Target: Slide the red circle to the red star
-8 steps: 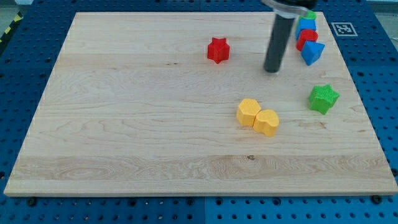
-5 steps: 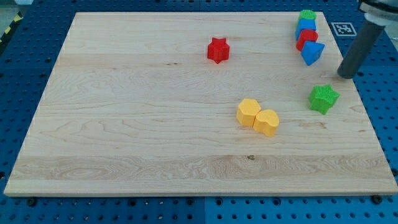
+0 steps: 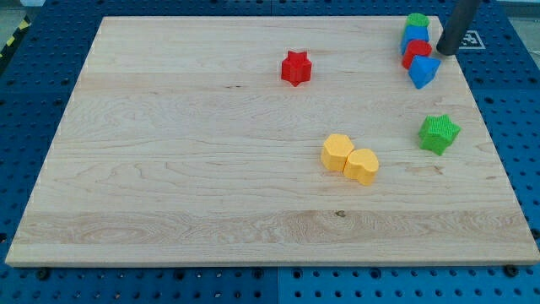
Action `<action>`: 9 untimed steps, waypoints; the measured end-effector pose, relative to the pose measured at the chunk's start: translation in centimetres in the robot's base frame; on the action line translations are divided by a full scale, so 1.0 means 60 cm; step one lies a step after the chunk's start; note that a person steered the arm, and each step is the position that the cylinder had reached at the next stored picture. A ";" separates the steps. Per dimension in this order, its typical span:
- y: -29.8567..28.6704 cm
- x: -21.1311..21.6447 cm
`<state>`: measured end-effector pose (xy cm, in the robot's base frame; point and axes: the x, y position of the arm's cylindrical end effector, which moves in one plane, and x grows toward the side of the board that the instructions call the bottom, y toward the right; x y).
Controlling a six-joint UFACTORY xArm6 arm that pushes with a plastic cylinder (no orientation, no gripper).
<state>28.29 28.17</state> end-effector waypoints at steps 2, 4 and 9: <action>-0.064 0.008; -0.149 0.017; -0.103 0.098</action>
<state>34.19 22.01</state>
